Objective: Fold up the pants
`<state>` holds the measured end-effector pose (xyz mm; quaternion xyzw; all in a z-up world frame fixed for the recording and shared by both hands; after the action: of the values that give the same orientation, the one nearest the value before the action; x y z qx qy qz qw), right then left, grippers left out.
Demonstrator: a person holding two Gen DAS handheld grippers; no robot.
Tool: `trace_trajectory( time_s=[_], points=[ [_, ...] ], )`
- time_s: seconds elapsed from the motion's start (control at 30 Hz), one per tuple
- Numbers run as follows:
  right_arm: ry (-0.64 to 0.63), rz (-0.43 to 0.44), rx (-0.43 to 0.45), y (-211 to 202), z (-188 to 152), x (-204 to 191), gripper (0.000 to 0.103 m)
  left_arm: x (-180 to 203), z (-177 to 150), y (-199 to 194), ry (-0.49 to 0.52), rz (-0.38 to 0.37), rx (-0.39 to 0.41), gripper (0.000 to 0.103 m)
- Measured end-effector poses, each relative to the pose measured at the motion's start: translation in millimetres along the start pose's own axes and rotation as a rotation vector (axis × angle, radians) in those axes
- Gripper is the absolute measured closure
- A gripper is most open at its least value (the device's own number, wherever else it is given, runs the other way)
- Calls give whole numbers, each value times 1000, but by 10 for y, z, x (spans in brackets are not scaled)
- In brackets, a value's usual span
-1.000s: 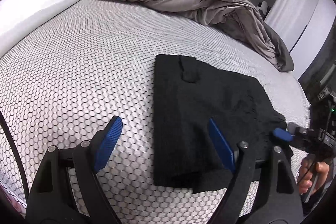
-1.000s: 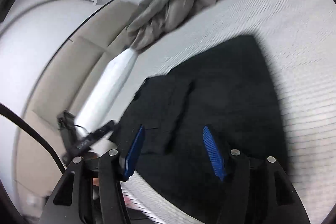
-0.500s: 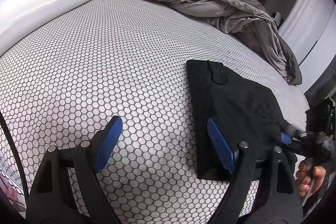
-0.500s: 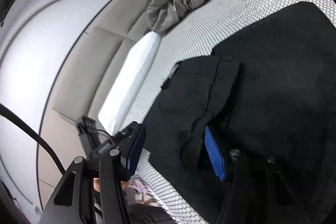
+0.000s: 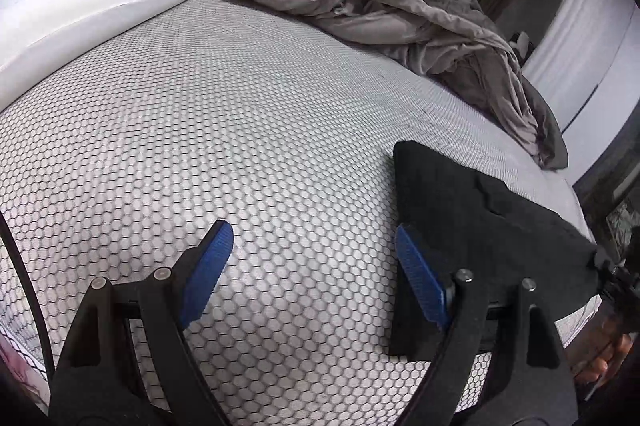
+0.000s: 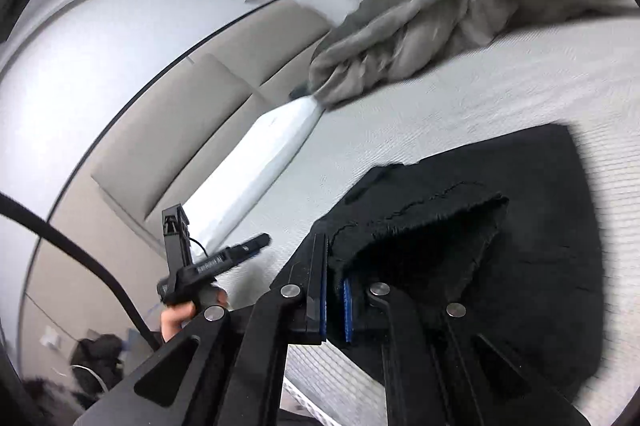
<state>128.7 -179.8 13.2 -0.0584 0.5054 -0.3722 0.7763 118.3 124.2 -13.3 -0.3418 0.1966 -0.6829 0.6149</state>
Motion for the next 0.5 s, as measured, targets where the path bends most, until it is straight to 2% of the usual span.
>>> trace_trajectory(
  time_s=[0.07, 0.1, 0.17, 0.2, 0.3, 0.43, 0.5],
  points=[
    [36, -125, 5, -114, -34, 432, 97, 137, -24, 104, 34, -5, -27, 22],
    [72, -183, -22, -80, -85, 674, 97, 206, -38, 156, 50, -8, -41, 22],
    [153, -225, -92, 24, -241, 1049, 96, 395, -70, 276, 95, -22, -68, 22],
    [178, -212, -127, 111, -328, 1168, 96, 473, -77, 324, 112, -34, -78, 22],
    [152, -199, -121, 104, -355, 1156, 96, 718, -104, 451, 158, -51, -101, 22],
    [131, -209, -99, -117, -327, 1097, 82, 938, -160, 552, 191, -86, -128, 22],
    [119, -225, -59, -218, -271, 1080, 72, 1059, -235, 594, 227, -110, -163, 31]
  ],
)
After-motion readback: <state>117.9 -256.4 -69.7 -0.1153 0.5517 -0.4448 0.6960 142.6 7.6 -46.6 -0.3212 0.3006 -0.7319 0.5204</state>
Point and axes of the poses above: each gripper's, at about its wrist camera, not at the fingertips, and y roughly the way its jaws point, x to its right, z to its top, the point moved 7 cm from there along y, roughly the way its jaws point, and after that the axes turned 14 degrees about y, right-handed, at the moved point
